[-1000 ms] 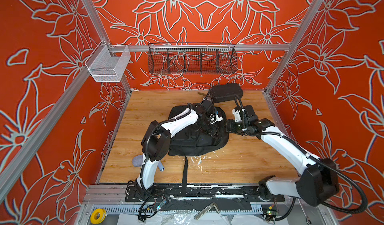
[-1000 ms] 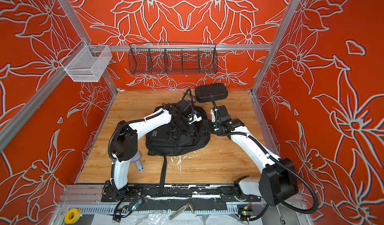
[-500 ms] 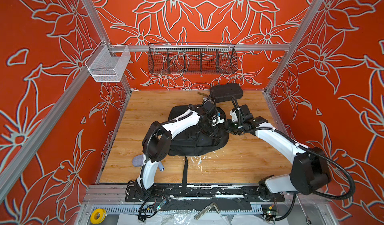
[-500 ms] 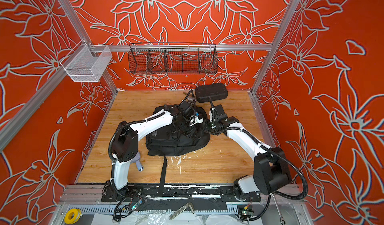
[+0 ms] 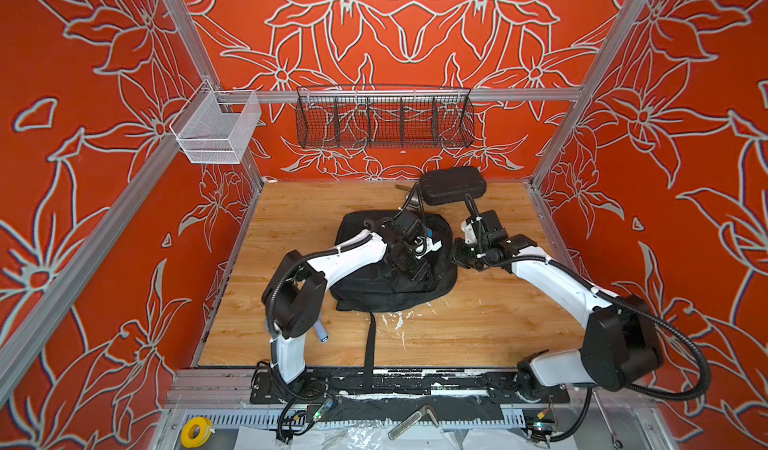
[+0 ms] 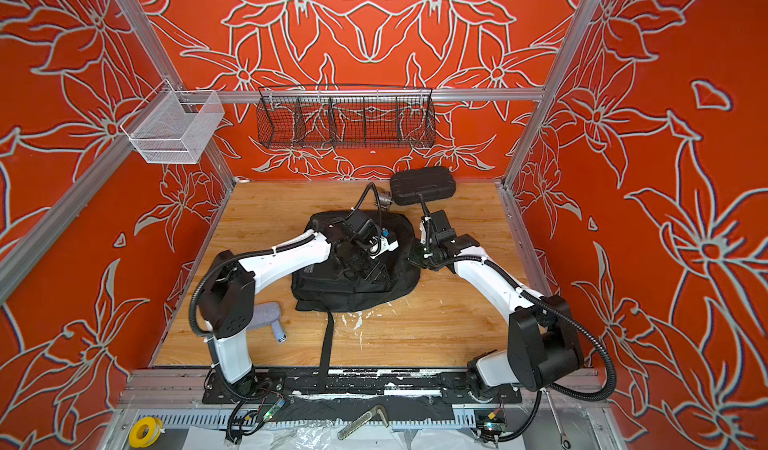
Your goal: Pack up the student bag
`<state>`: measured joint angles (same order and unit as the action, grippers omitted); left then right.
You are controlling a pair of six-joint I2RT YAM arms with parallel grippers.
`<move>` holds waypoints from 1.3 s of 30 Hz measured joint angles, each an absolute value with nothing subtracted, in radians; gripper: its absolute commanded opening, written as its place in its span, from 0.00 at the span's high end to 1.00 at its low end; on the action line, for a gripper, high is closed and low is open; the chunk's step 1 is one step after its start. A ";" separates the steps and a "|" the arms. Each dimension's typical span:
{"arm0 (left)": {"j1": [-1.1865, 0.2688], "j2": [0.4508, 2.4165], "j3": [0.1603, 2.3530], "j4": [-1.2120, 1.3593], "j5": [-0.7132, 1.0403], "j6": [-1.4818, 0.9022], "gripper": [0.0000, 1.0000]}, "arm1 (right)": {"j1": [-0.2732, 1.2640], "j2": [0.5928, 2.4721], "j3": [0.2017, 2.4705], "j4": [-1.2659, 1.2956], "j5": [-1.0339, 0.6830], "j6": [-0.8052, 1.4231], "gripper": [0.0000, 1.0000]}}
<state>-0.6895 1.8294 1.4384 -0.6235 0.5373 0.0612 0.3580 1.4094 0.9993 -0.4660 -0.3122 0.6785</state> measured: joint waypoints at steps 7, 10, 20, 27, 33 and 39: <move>-0.693 1.757 1.314 -0.417 0.508 0.081 0.59 | 0.357 1.404 0.999 -0.466 -0.315 0.675 1.00; -0.698 1.757 1.272 -0.351 0.505 0.095 0.62 | 0.357 1.404 0.999 -0.466 -0.316 0.673 1.00; -0.721 1.757 1.145 -0.192 0.507 0.160 0.61 | 0.357 1.402 0.999 -0.470 -0.322 0.673 1.00; -0.733 1.761 1.146 -0.113 0.507 0.160 0.56 | 0.357 1.392 1.000 -0.478 -0.323 0.679 1.00; -0.764 1.767 1.142 -0.087 0.504 0.171 0.58 | 0.357 1.390 1.000 -0.482 -0.331 0.696 1.00; -0.767 1.828 1.176 -0.098 0.500 0.175 0.84 | 0.350 1.389 1.001 -0.488 -0.330 0.701 1.00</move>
<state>-0.7673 1.8282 1.1755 -0.0982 0.4995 0.1753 0.3496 1.3891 1.0012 -0.4885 -0.3298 0.7010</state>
